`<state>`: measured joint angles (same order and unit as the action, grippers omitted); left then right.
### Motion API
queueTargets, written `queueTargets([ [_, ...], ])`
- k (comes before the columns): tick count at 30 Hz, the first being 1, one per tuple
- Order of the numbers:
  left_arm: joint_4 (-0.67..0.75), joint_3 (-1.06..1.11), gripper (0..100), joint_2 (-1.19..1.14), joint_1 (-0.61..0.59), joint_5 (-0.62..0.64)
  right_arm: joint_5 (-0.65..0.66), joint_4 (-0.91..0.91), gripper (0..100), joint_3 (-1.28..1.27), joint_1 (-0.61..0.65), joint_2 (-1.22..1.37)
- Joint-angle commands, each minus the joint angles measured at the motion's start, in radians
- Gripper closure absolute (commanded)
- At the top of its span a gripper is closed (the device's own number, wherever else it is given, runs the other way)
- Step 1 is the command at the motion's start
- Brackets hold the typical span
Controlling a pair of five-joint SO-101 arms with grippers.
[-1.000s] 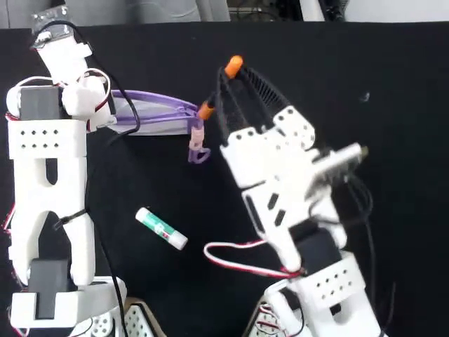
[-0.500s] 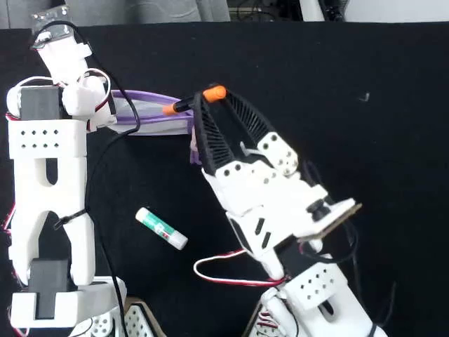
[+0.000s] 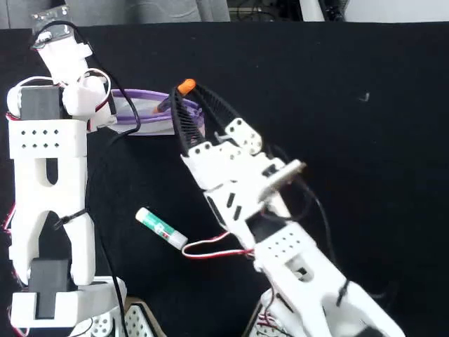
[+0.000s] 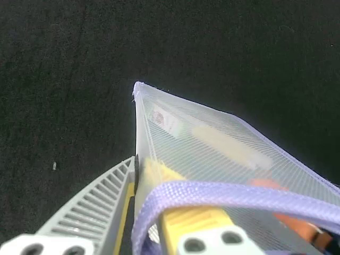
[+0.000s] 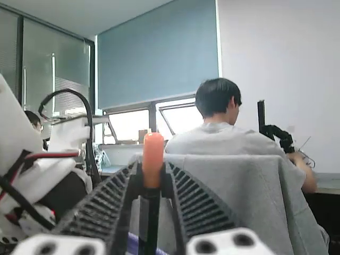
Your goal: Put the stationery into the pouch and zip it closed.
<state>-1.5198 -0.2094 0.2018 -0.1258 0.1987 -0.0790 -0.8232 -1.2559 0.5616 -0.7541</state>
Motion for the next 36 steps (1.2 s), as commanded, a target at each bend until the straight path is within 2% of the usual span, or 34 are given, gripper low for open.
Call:
queueTargets([
  [1,0.003,-0.010,97,-0.002,0.022,0.008,-0.006,-0.044,98.3,0.035,0.018,0.102],
  [3,0.003,-0.010,97,-0.002,0.022,0.008,-0.008,-0.044,92.6,0.031,0.037,0.131],
  [6,0.003,-0.010,97,-0.002,0.022,0.006,-0.008,-0.044,76.8,0.031,0.066,0.147],
  [8,0.003,-0.010,97,-0.002,0.018,0.006,-0.008,-0.044,70.0,0.031,0.074,0.147],
  [11,0.003,-0.010,97,-0.002,0.015,0.006,0.008,-0.044,71.8,0.031,0.068,0.145],
  [15,0.003,-0.021,97,0.006,0.008,0.006,0.135,-0.043,74.3,0.028,0.051,0.120],
  [20,-0.006,-0.125,97,0.009,-0.090,0.012,0.255,-0.021,74.4,-0.070,0.000,-0.051],
  [22,-0.025,-0.189,97,0.009,-0.143,0.058,0.259,0.063,74.4,-0.088,-0.031,-0.157],
  [26,-0.144,-0.395,97,0.008,-0.214,0.117,0.258,0.390,74.4,-0.042,-0.084,-0.395],
  [29,-0.216,-0.461,97,0.000,-0.168,0.127,0.258,0.612,74.4,-0.001,-0.084,-0.541],
  [32,-0.213,-0.450,97,0.008,-0.064,0.109,0.258,0.684,74.4,0.007,-0.074,-0.604],
  [36,-0.242,-0.578,97,0.037,-0.133,0.207,0.262,0.690,74.4,0.010,-0.063,-0.587],
])
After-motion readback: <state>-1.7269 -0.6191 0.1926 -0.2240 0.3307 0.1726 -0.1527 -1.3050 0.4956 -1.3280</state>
